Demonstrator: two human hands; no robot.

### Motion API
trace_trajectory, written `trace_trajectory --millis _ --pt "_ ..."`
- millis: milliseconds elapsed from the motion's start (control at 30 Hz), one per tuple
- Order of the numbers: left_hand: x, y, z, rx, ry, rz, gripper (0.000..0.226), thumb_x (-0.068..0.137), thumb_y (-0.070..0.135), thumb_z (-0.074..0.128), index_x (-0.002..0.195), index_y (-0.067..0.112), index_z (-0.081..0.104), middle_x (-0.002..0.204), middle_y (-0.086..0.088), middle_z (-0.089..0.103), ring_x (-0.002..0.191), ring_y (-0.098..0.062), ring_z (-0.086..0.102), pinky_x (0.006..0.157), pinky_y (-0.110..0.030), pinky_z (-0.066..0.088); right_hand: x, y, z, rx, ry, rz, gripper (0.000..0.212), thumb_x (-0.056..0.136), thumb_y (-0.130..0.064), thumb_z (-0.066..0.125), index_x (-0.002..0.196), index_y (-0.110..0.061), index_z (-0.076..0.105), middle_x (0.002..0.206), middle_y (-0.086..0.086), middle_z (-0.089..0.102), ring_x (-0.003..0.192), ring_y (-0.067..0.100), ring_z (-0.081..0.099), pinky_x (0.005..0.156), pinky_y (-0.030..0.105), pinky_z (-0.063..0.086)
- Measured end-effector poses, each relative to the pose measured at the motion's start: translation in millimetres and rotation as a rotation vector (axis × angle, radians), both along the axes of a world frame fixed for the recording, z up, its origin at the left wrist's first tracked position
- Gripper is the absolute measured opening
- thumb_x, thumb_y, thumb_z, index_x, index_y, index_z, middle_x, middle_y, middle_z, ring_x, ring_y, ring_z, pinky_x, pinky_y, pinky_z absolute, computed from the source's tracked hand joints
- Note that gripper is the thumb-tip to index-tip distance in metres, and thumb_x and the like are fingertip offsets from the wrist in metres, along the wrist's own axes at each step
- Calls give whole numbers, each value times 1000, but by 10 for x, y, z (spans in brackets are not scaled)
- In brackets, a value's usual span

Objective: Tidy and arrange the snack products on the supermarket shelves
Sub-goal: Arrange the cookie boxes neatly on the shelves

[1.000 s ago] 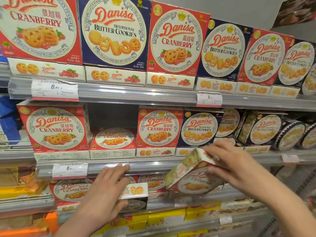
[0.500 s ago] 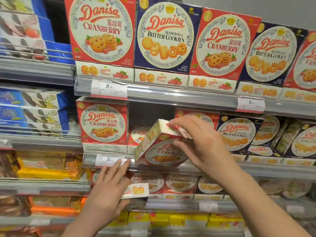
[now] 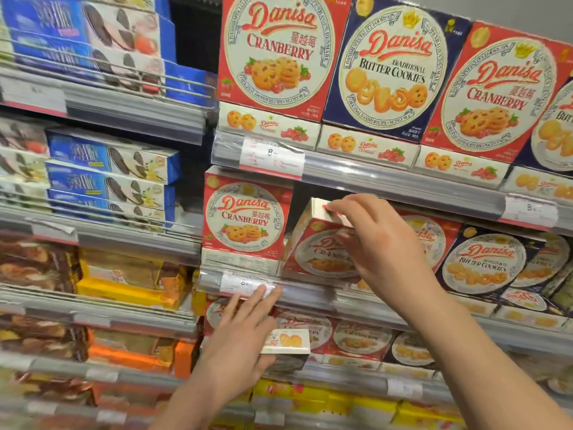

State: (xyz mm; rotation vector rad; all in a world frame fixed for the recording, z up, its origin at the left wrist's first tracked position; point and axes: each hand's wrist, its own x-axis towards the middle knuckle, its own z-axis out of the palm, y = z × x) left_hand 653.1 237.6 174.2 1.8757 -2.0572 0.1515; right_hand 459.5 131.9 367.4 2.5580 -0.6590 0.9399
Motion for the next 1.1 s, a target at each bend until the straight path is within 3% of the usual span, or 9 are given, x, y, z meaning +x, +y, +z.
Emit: trace_trajectory --millis 167,300,433,500,600,633,867,1000,1100 --pt "-24 20 52 36 21 14 41 92 48 62 130 35 51 163 17 -26 148 -9 -33 122 -45 -15 166 -63 -17 -24 8 -31 48 87 -4 73 132 -14 58 126 8 61 113 31 58 84 50 54" --pt "-28 15 74 52 39 10 40 89 44 67 126 32 55 164 15 -24 147 -8 -32 119 -46 -16 276 -85 -48 -80 17 -75 48 85 -6 75 131 -8 59 126 11 65 115 33 60 94 50 51" --pt "-36 -9 148 145 26 32 47 96 40 62 138 29 45 159 14 -36 146 -13 -36 118 -45 -23 288 -80 -100 -117 183 -269 77 82 -36 79 146 -12 44 144 10 54 133 33 50 113 54 36" --pt "-18 -11 98 84 18 12 49 90 41 69 133 27 50 164 10 -28 150 -15 -29 120 -47 -18 311 -97 -151 -135 210 -335 83 84 -41 78 150 -11 38 146 12 51 134 34 48 114 57 35" --pt "34 -11 12 2 17 8 57 57 43 93 105 26 69 168 2 14 155 -21 11 120 -52 9 359 -143 -175 -158 209 -373 80 85 -39 77 148 -8 39 141 16 53 129 38 51 110 57 38" --pt "38 -10 -23 -11 24 15 59 53 42 95 104 25 71 167 1 19 154 -23 17 119 -53 13 381 -158 -168 -155 212 -390 79 85 -39 77 147 -7 40 139 17 54 127 39 52 108 57 39" --pt "20 25 -67 -39 74 -6 59 57 39 94 109 23 70 167 -1 20 154 -25 18 119 -60 26 482 -227 -137 -122 218 -439 77 82 -39 80 142 -5 44 131 19 59 120 42 57 102 59 43" --pt "2 5 -82 -69 38 10 58 58 39 94 109 24 69 168 0 17 155 -24 15 122 -57 19 448 -206 -140 -140 214 -398 79 85 -40 77 146 -5 40 136 18 55 125 40 53 106 60 40" --pt "-16 -11 -85 -60 -1 36 59 53 40 95 103 24 70 167 -1 23 154 -26 20 118 -56 15 305 -105 -208 -160 164 -258 74 89 -27 72 150 -3 40 148 19 48 136 37 46 115 57 34"
